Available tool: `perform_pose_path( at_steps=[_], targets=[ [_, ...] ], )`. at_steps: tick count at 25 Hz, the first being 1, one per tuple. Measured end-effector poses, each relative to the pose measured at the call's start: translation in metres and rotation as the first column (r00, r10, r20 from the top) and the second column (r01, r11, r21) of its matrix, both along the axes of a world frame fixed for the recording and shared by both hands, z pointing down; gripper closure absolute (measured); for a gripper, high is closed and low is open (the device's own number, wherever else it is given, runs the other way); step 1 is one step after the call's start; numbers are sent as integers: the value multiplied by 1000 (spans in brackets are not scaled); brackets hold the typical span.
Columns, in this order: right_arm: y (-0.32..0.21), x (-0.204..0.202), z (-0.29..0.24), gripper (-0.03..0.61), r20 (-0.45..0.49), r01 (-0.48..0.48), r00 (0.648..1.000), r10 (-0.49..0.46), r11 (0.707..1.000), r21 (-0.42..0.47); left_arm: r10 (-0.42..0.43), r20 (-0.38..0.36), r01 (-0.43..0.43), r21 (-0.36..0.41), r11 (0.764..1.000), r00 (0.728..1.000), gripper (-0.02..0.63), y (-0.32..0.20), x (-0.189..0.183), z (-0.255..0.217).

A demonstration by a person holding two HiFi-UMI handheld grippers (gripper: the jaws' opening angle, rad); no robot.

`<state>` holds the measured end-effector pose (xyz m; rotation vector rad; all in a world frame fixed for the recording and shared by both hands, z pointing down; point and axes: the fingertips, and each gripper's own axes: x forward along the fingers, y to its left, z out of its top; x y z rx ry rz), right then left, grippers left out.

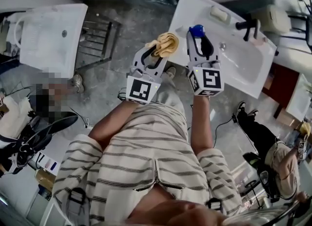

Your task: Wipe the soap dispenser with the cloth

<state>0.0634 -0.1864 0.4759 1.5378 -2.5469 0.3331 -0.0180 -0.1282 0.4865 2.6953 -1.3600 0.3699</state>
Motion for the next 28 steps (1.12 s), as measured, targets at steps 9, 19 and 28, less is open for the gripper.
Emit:
perform_pose_path(
  at_steps=[9, 19, 28],
  targets=[
    [23, -4, -51, 456, 36, 14, 999, -15, 1000, 6, 69, -24, -69, -34, 997, 997, 502, 10, 1, -22],
    [44, -11, -87, 456, 31, 24, 999, -25, 999, 26, 126, -53, -126, -3, 992, 991, 502, 20, 6, -50],
    [50, -10, -106, 456, 3, 14, 1000, -14, 999, 52, 166, -54, -166, 12, 986, 985, 500, 24, 14, -65]
  ],
)
